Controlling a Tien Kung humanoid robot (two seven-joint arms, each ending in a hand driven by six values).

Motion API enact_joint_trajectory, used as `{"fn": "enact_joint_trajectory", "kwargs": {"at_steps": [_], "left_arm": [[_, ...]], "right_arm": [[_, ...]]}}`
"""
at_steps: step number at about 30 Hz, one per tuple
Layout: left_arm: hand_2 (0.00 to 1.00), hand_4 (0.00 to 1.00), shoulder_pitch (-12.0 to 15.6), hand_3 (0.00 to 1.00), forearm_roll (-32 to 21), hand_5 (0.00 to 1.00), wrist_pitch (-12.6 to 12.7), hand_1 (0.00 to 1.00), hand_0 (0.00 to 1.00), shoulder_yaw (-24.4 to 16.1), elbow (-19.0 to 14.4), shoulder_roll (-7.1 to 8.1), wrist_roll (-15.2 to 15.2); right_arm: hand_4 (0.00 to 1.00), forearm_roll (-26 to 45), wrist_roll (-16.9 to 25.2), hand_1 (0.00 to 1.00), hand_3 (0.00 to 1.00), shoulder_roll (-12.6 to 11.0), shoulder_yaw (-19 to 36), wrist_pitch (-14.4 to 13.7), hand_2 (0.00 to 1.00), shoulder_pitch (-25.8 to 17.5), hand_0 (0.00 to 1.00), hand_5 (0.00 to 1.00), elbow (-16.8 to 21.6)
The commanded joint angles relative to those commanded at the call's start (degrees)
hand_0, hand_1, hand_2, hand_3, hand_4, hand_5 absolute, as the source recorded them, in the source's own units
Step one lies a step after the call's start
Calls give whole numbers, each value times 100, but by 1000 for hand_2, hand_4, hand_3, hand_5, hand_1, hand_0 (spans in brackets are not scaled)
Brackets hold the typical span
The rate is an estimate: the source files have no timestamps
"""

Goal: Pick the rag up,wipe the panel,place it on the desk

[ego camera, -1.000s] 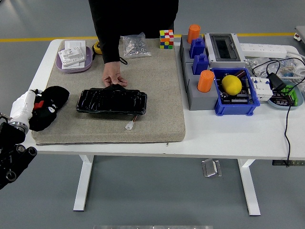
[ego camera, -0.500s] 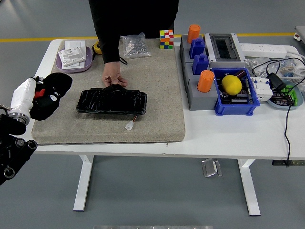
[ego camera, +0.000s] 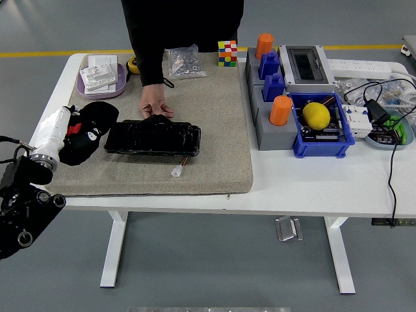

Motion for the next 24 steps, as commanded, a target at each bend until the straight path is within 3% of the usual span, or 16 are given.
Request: {"fn": "enact_joint_trajectory", "kwargs": {"at_steps": [24], "left_arm": [[431, 380, -535, 368, -148, 2, -25, 132, 226, 1099, -53, -192, 46]], "right_arm": [[909, 33, 5, 731, 612, -77, -58, 8, 733, 32, 775, 593, -1]]}}
